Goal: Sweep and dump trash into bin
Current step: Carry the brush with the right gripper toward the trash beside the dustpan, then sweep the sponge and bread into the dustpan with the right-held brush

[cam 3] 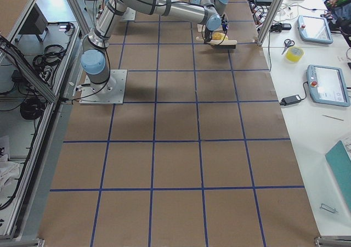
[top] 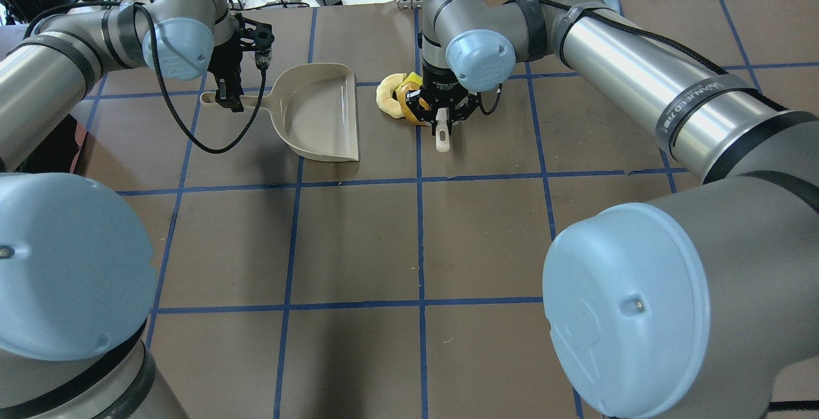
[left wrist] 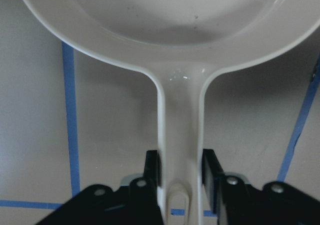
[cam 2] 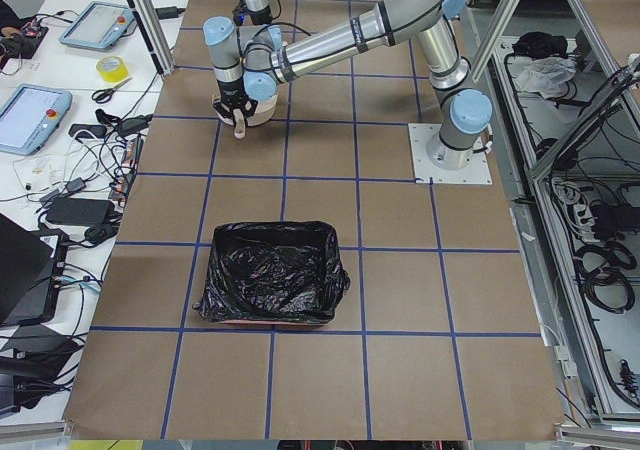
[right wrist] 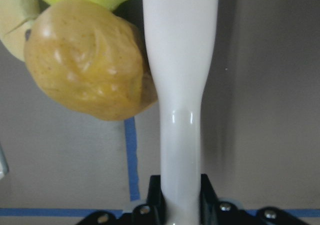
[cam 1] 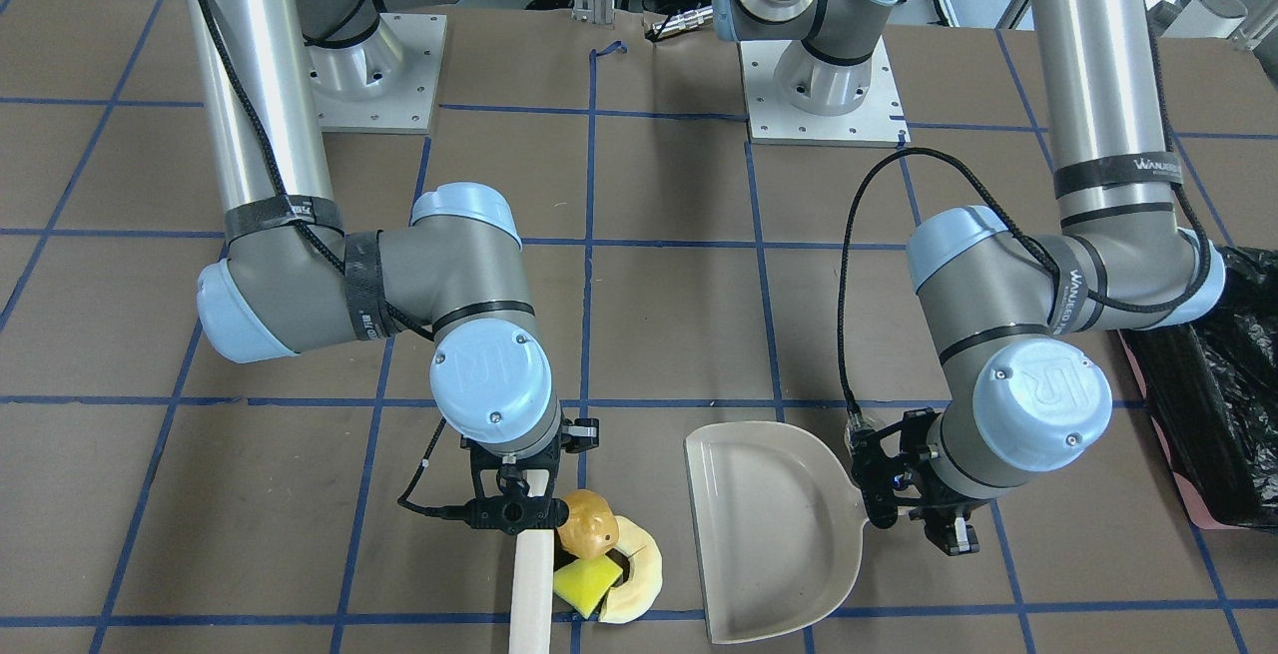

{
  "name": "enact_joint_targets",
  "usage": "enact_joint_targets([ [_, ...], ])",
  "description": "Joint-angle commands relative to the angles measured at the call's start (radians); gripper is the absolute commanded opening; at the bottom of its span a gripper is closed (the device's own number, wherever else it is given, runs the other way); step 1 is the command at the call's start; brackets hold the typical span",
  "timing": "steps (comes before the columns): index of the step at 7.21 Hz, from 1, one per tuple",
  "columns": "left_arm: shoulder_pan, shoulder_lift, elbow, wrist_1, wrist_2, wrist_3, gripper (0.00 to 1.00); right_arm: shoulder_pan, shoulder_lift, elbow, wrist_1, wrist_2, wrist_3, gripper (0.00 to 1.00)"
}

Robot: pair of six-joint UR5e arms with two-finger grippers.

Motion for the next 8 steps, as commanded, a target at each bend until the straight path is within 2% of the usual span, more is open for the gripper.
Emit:
enact_joint_targets([
  [1, 0.0, -0.002, 0.002, -0.002, 0.0, 0.0, 0.15, 0.042, 0.013, -0.035, -0.008, 0.023, 0.055, 0.0],
  [4, 0.0, 0.0, 0.002, -0.002, 0.0, -0.002, 0.15, 0.112, 0.088, -0.113, -0.046, 0.076, 0.168, 0.0],
  [5, 0.0, 0.0, 0.0, 0.0, -0.002, -0.002, 0.15, 0.12, 0.088, -0.115, -0.068, 0.117, 0.201, 0.0],
  [7, 0.001, 0.0, 0.0, -0.002, -0.002, -0.002, 0.15, 0.146, 0.091, -0.136, -0.073, 0.145, 0.248, 0.0],
  [8, 0.001, 0.0, -0.002, 0.0, -0.002, -0.002, 0.15, 0.154, 0.093, -0.159, -0.08, 0.205, 0.283, 0.0],
])
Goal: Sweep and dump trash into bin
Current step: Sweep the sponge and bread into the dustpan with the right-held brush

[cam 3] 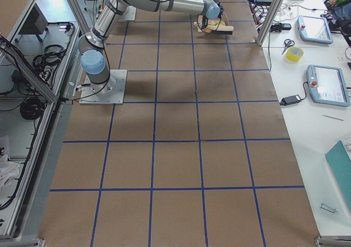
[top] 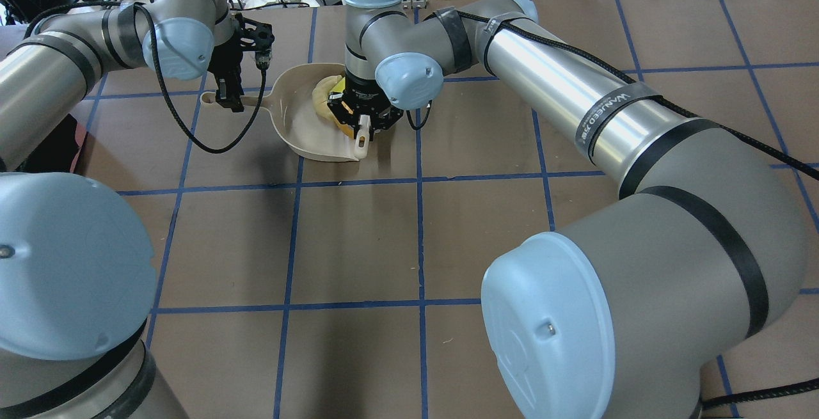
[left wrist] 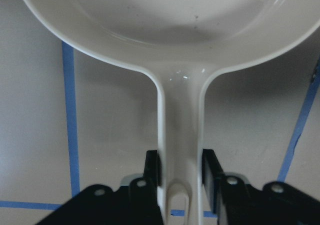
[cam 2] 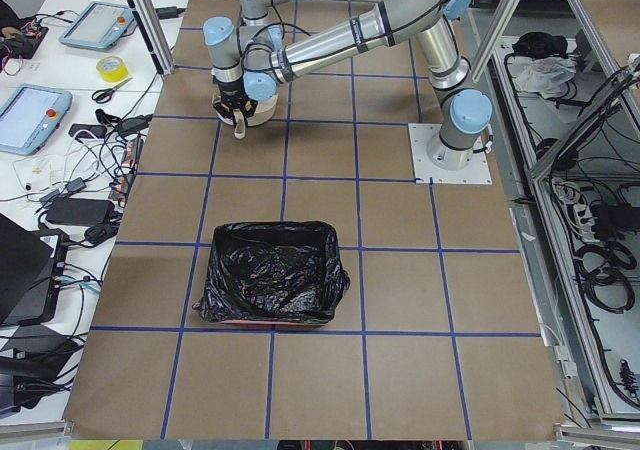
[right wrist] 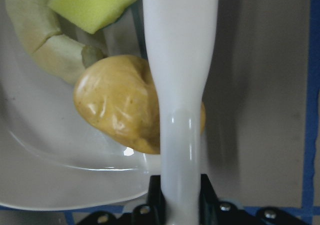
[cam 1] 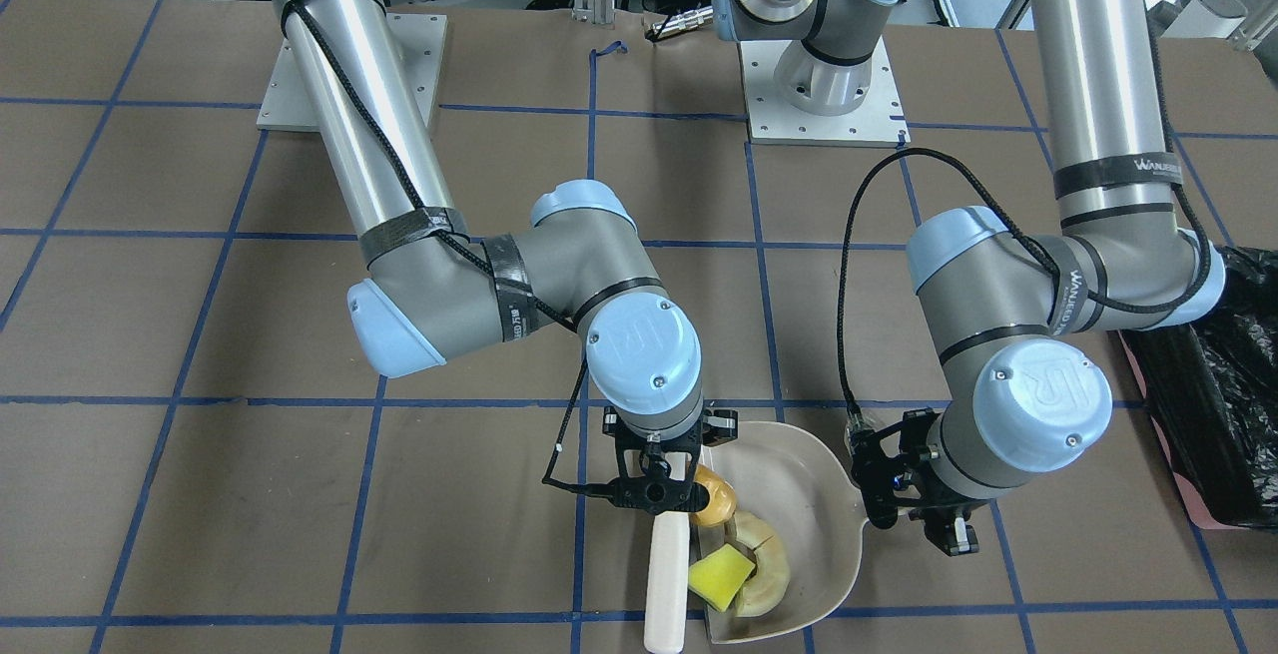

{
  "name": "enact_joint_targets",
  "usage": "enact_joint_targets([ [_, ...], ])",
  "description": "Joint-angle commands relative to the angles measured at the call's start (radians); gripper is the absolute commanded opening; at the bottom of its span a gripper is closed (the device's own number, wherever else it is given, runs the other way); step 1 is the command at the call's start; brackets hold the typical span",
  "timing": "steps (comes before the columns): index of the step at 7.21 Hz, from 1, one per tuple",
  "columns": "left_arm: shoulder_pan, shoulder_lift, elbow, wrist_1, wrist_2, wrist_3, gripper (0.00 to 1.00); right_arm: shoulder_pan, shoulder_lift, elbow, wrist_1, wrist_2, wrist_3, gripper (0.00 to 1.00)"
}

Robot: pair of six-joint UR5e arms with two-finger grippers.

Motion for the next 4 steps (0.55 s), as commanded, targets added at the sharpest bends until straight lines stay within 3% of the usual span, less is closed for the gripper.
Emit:
enact_joint_targets([
  [1, 0.001, 0.0, -0.001, 0.001, 0.0, 0.0, 0.15, 0.022, 0.009, -0.029, -0.016, 0.058, 0.048, 0.0],
  [4, 0.01, 0.003, -0.014, 0.004, -0.005, 0.017, 0.15, 0.068, 0.045, -0.031, -0.112, 0.084, 0.137, 0.0],
])
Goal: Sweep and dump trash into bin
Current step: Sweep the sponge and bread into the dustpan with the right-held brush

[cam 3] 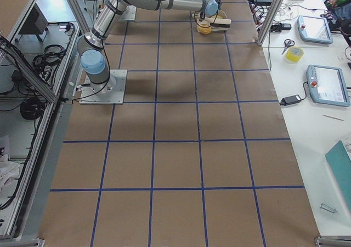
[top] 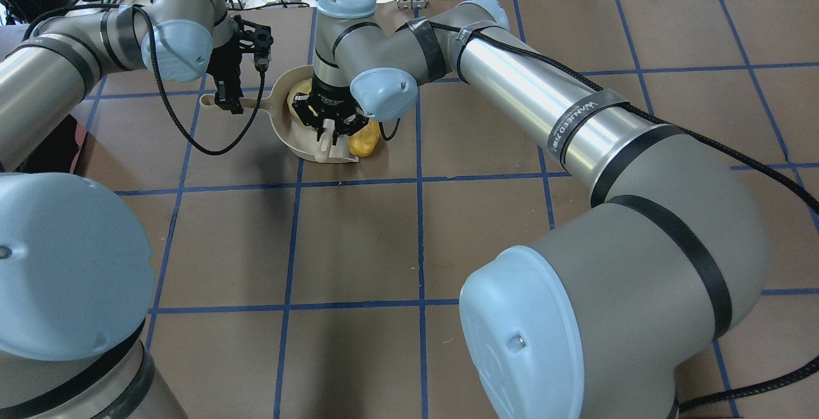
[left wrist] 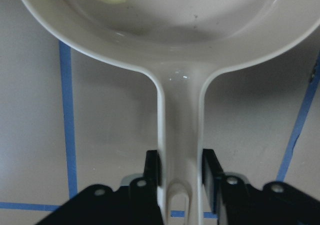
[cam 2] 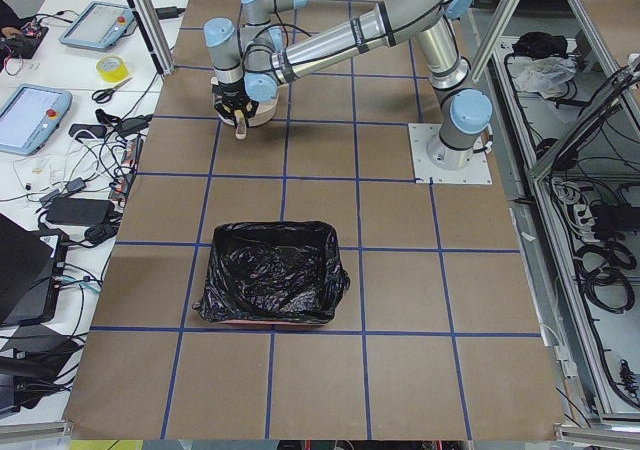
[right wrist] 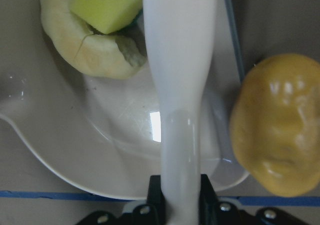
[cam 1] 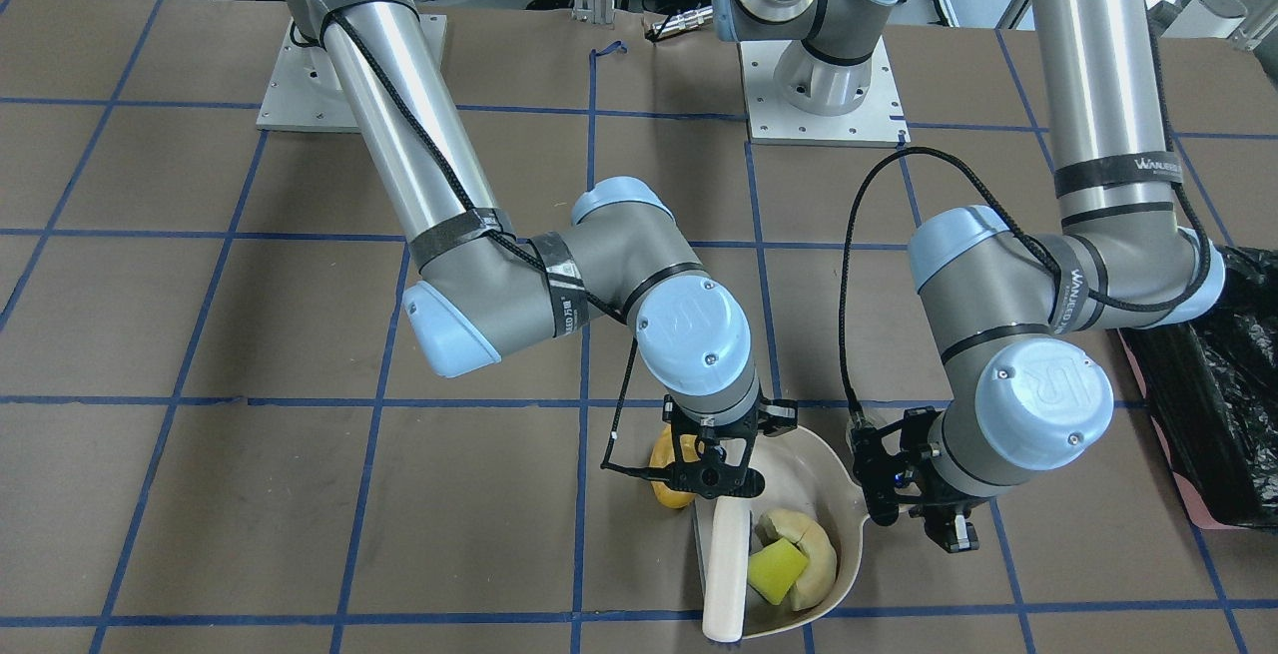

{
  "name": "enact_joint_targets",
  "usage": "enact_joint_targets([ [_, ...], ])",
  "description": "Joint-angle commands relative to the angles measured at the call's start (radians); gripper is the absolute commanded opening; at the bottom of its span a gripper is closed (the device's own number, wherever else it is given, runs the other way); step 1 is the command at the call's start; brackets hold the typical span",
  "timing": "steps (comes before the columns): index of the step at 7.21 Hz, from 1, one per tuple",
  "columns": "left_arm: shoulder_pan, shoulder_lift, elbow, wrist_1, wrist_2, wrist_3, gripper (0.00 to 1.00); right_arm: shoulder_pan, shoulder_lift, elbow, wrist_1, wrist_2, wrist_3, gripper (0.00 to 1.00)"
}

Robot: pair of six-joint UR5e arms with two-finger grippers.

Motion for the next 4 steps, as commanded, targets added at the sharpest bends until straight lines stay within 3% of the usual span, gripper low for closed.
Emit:
enact_joint_targets([
  [1, 0.004, 0.0, -0.003, 0.001, -0.001, 0.008, 0.15, 0.016, -0.002, -0.001, -0.022, 0.035, 0.053, 0.0],
  [4, 0.004, 0.0, -0.004, 0.001, -0.001, 0.008, 0.16, 0.013, -0.081, 0.003, 0.106, -0.015, 0.028, 0.0],
])
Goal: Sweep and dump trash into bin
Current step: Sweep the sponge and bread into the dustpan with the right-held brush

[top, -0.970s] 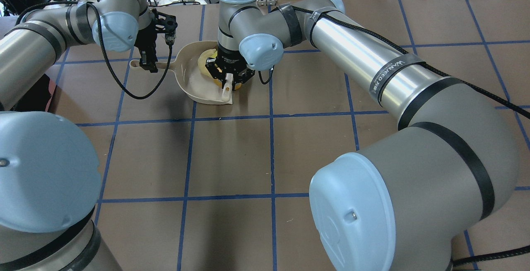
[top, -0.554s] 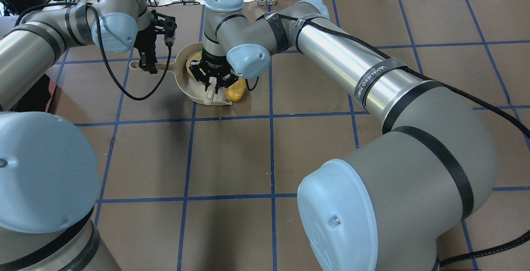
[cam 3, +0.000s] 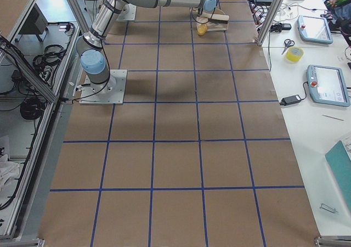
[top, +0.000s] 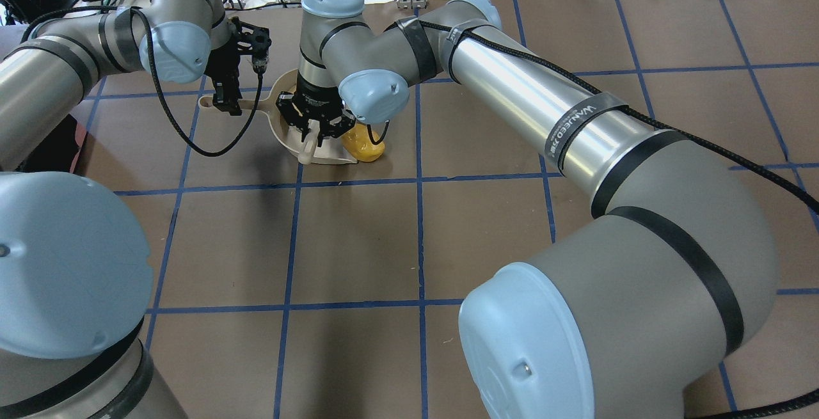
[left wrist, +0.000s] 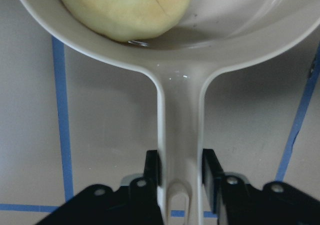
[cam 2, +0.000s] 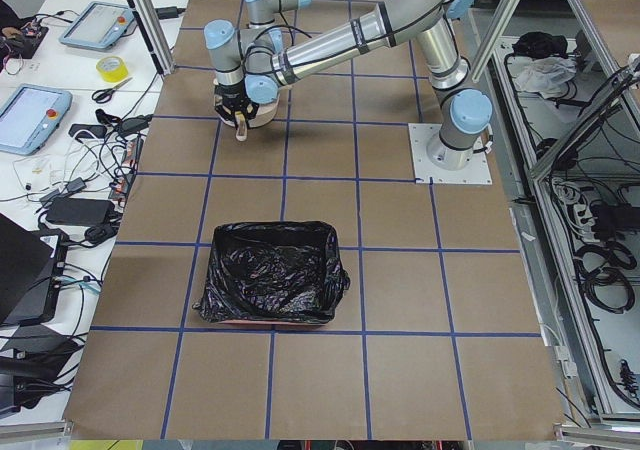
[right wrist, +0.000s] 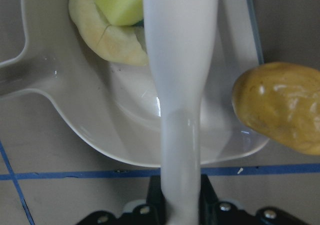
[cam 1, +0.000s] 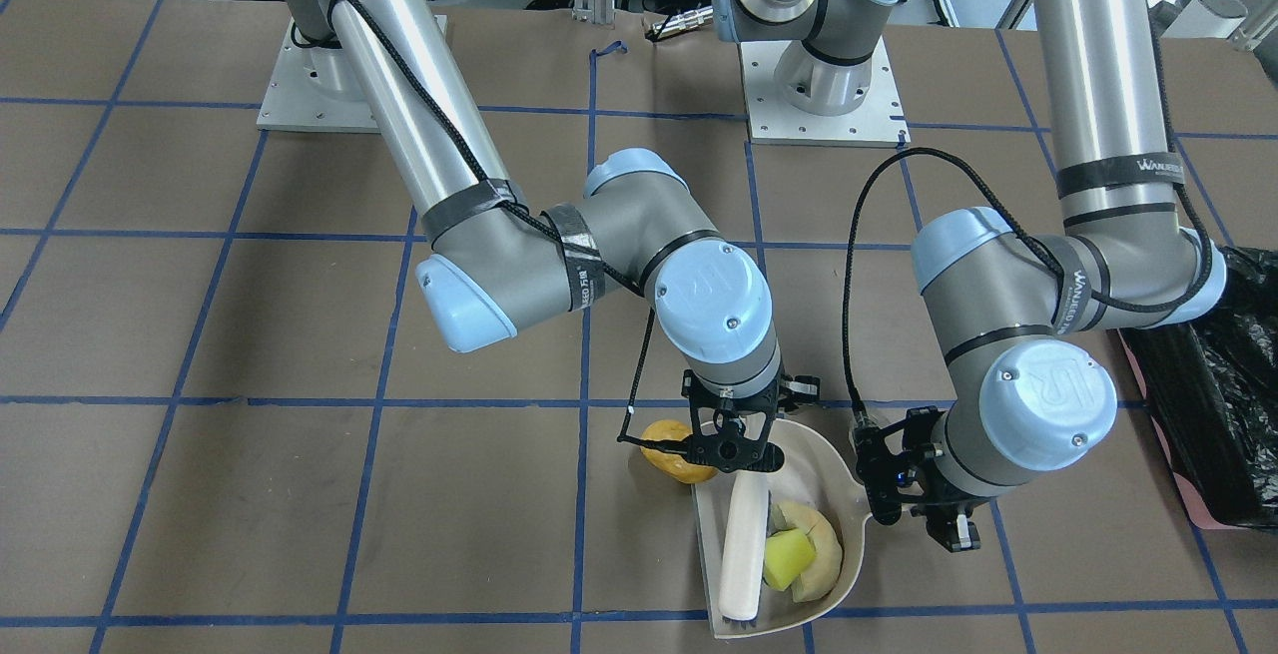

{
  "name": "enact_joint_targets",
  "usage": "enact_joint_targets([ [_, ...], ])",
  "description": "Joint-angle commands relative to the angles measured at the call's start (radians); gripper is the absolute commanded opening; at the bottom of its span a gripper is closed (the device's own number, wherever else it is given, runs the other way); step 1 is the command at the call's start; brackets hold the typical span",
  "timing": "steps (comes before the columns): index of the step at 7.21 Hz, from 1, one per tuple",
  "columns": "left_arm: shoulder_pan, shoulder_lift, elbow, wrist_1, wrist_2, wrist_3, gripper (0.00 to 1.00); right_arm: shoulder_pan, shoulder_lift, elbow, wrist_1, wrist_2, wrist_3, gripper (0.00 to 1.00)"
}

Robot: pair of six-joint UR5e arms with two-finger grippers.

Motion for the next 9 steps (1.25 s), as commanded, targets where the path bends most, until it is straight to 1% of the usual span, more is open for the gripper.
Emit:
enact_joint_targets([
  [1, 0.0, 0.0, 0.0, 0.0, 0.0, 0.0, 0.15, -0.001, -0.036, 0.003, 0.052, -0.025, -0.006, 0.0],
  [3, 0.0, 0.0, -0.002, 0.0, 0.0, 0.0, 0.15, -0.001, -0.059, 0.003, 0.067, 0.001, 0.014, 0.0],
  [5, 0.0, 0.0, -0.002, 0.0, 0.0, 0.001, 0.15, -0.002, -0.077, 0.004, 0.143, -0.014, 0.05, 0.0],
  [6, 0.0, 0.0, -0.002, 0.0, -0.005, 0.001, 0.15, -0.011, -0.089, 0.01, 0.207, -0.075, 0.046, 0.0],
  [7, 0.0, 0.0, -0.005, 0.0, -0.005, 0.004, 0.15, -0.021, -0.101, 0.03, 0.238, -0.11, 0.048, 0.0],
  [8, 0.0, 0.0, -0.005, 0.0, -0.006, 0.004, 0.15, -0.031, -0.133, 0.076, 0.249, -0.147, 0.049, 0.0],
  [9, 0.0, 0.0, -0.005, 0.0, -0.005, 0.004, 0.15, -0.045, -0.182, 0.145, 0.262, -0.157, 0.055, 0.0],
])
